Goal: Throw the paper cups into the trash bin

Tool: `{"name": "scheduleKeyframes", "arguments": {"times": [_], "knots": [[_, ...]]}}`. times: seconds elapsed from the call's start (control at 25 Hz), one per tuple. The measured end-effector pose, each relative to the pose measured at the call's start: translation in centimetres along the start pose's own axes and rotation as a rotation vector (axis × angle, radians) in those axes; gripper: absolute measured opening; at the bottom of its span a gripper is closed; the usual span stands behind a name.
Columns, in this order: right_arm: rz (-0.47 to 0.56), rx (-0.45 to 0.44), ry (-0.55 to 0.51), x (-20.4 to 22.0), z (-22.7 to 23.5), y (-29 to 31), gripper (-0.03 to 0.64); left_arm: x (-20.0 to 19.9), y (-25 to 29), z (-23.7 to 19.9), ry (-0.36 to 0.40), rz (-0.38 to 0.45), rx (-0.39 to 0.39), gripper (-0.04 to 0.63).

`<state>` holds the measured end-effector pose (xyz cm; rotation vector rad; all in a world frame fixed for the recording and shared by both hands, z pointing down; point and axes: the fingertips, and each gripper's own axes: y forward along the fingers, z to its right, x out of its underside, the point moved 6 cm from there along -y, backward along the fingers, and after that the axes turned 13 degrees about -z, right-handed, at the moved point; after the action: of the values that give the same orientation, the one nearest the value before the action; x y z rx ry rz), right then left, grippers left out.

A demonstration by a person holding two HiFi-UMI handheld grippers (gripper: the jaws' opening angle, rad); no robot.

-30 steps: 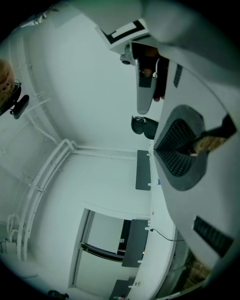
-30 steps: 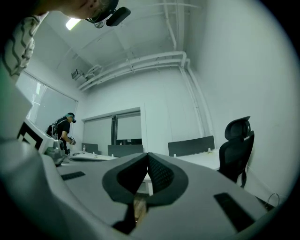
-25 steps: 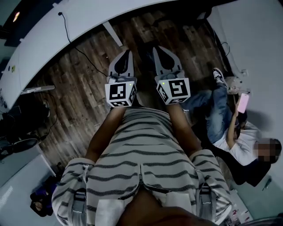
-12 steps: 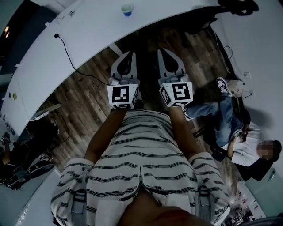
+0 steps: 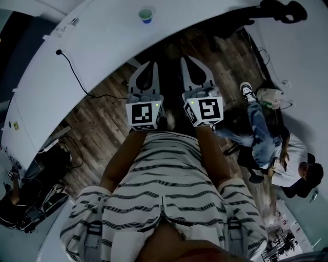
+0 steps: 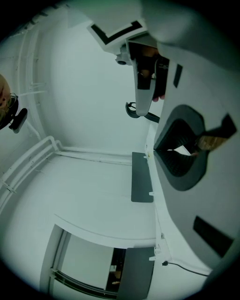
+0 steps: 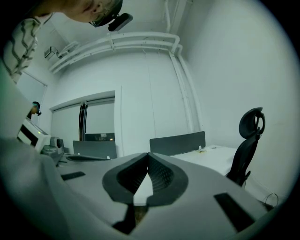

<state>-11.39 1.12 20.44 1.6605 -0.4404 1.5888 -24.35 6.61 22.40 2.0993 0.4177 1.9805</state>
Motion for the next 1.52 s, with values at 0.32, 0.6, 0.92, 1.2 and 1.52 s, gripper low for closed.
{"name": "scheduleKeyframes", "arguments": {"times": [0.32,0.6,0.92,1.2,1.52], "knots": [[-0.027,-0.039,-0.007,1.4,2.5,1.8,0.017,1.4,3.1,0.8,-0.027,-0.026,-0.061,0.025],[-0.062,-0.045,0.014,3.3,3.9,3.0,0.017,2.8,6.0,0.4,-0.048,-0.071,-0.114,0.025],[-0.095,-0.037,0.017,5.6,4.8,4.6,0.017,4.3,10.2,-2.1,-0.063,-0.073,-0.166,0.025],[-0.118,-0.019,0.035,7.6,5.8,6.0,0.017,6.1,14.5,-4.4,-0.061,-0.095,-0.189,0.025],[-0.144,-0.006,0.047,9.7,6.1,6.8,0.017,7.5,18.7,-6.5,-0.062,-0.100,-0.192,0.026]]}}
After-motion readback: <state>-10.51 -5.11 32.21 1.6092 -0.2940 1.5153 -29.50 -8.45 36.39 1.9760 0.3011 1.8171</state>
